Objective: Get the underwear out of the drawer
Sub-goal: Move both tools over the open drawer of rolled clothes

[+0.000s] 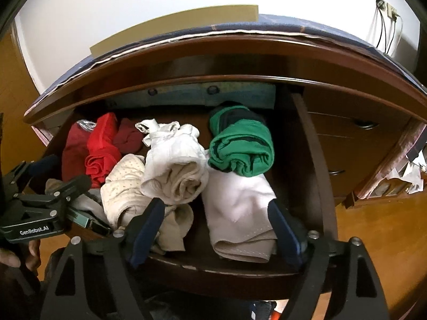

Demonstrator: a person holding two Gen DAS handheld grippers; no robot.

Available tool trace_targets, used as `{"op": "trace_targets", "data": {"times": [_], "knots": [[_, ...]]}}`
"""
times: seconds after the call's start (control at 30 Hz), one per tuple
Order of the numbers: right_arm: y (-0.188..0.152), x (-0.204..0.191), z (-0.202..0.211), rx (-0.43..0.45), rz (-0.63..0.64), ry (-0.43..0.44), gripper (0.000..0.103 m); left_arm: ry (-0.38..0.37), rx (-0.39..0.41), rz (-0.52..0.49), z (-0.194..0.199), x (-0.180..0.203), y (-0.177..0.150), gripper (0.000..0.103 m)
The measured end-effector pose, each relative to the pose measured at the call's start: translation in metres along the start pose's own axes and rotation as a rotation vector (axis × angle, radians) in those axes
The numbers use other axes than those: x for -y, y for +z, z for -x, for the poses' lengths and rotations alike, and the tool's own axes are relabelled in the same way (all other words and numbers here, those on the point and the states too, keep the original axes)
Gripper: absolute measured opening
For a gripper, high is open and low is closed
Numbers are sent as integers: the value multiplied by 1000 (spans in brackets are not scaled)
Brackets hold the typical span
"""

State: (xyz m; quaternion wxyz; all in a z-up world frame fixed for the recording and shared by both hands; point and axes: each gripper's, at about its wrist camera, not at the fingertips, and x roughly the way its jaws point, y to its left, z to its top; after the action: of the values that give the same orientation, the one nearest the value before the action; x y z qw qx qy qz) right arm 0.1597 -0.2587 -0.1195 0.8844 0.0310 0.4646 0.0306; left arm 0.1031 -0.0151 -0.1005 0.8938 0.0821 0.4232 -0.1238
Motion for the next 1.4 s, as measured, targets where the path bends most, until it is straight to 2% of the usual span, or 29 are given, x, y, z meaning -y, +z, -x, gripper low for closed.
{"op": "trace_targets", "data": {"times": [0.2,0.4,0.73,0.83,0.93,1.13,1.4], "knots": [[4,2,1,-12,-2,3,81,-22,-11,-5,-9,-6,10,103],[13,3,-5,-67,-14,12,81,-4,-11,-39,-11,-6,17,103],[12,0,-7,-105,-22,9,81,11,-16,-73,-18,-11,35,103],[14,-1,-9,-114,-25,6,81,33,3,-81,-5,-3,20,103],[16,-1,-10,-124,-26,-1,81,48,22,-94,-4,-2,20,103],[16,-3,-8,-123,-26,-12,81,14,12,-67,4,-7,15,103],[14,-4,-8,-122,-27,-14,81,29,14,-74,7,-6,12,103]]}}
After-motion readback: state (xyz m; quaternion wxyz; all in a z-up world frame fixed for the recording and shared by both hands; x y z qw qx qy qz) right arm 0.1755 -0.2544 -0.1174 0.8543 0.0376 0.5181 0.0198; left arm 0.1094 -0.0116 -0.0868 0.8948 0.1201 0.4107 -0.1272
